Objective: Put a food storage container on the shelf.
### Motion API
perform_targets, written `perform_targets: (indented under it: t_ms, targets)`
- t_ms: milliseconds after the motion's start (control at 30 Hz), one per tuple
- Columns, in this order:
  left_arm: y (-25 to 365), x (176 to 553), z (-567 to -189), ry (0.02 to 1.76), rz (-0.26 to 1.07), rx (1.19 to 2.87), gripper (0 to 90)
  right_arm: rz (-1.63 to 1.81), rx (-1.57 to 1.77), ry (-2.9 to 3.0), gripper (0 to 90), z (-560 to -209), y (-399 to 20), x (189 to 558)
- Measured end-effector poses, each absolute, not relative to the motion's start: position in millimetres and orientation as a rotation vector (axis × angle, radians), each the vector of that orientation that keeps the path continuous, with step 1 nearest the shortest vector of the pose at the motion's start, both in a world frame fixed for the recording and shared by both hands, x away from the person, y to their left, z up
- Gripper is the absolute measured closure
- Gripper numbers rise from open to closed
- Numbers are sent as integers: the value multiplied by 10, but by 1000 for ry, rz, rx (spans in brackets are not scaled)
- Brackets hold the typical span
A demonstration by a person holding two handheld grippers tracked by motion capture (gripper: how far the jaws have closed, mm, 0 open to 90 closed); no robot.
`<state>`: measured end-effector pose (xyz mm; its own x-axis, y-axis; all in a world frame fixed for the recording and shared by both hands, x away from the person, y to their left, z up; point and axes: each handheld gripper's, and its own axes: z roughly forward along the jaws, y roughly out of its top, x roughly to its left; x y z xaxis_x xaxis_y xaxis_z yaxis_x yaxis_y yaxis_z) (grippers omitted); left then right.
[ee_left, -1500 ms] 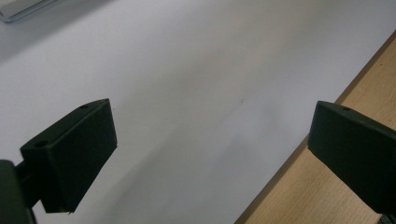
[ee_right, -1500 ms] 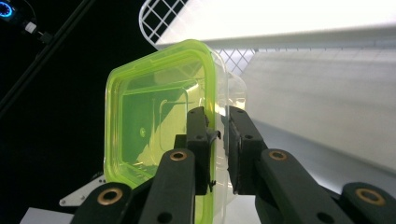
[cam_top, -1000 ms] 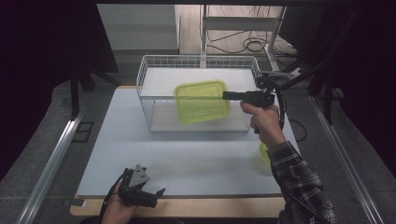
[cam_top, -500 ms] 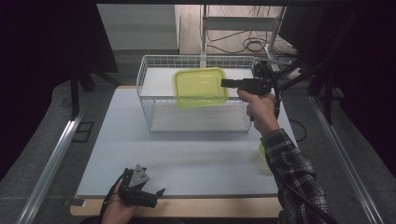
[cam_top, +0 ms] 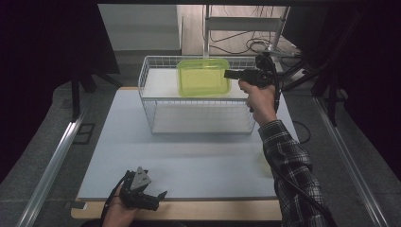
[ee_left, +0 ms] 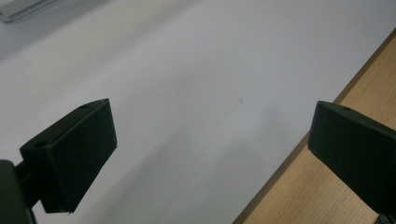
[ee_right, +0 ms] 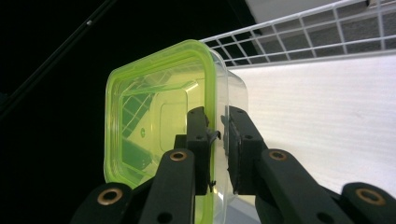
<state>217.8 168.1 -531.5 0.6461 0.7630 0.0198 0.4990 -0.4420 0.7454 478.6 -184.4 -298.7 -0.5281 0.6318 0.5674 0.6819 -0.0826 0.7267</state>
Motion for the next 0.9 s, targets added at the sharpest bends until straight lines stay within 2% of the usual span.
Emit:
perform_targets:
  t_ms: [567,900]
  targets:
    - [1673,2177,-5319,973,464,2141,10,-1677,-1614,-2137,797,-3043,-1808,4896]
    - [1666,2176,-5324,971,466,2146,10,-1656,-1649,-2203,764,-3078,-1797,4939]
